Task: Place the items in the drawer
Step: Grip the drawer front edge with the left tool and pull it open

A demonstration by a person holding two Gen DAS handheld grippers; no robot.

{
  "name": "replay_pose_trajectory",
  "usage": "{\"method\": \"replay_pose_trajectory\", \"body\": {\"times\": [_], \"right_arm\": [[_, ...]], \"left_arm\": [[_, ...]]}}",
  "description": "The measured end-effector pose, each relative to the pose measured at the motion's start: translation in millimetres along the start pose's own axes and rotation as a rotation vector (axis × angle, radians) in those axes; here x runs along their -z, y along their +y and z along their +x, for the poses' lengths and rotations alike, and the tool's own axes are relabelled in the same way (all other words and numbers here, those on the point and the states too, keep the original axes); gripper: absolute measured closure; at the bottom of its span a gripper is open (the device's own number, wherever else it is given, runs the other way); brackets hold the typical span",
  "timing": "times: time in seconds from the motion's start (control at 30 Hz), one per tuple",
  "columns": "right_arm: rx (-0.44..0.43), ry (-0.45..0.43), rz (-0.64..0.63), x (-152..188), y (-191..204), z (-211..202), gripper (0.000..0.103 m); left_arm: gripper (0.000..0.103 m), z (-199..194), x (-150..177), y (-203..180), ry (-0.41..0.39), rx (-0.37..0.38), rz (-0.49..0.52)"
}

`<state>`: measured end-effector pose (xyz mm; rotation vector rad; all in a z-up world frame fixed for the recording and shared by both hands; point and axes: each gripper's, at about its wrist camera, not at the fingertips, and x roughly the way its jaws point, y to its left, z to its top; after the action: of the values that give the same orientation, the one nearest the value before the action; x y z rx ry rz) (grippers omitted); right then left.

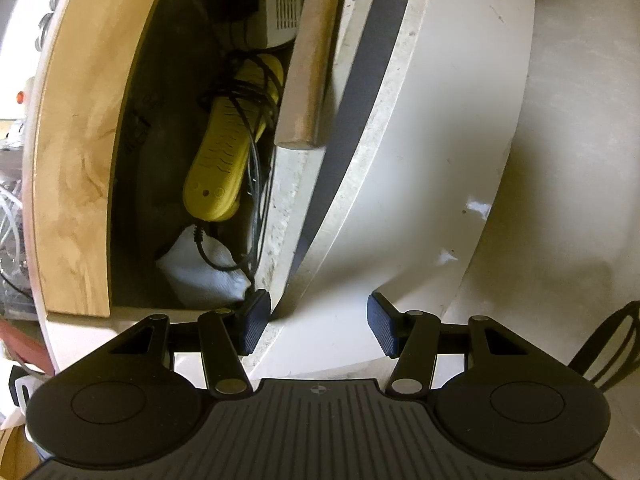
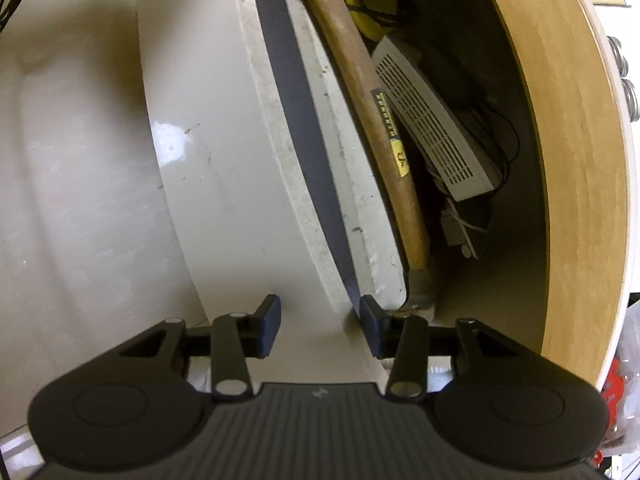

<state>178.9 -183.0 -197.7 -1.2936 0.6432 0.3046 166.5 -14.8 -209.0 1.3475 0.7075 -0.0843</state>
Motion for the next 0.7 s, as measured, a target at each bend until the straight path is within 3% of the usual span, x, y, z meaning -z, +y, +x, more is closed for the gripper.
{"method": "replay_pose_trajectory", "body": {"times": [0.7], "right_arm": [[-0.058,0.020,-0.004,18,36,-61,0.061]], "left_arm": [[0.051,-66,31,-27,0.040,0.027,0.014]]}}
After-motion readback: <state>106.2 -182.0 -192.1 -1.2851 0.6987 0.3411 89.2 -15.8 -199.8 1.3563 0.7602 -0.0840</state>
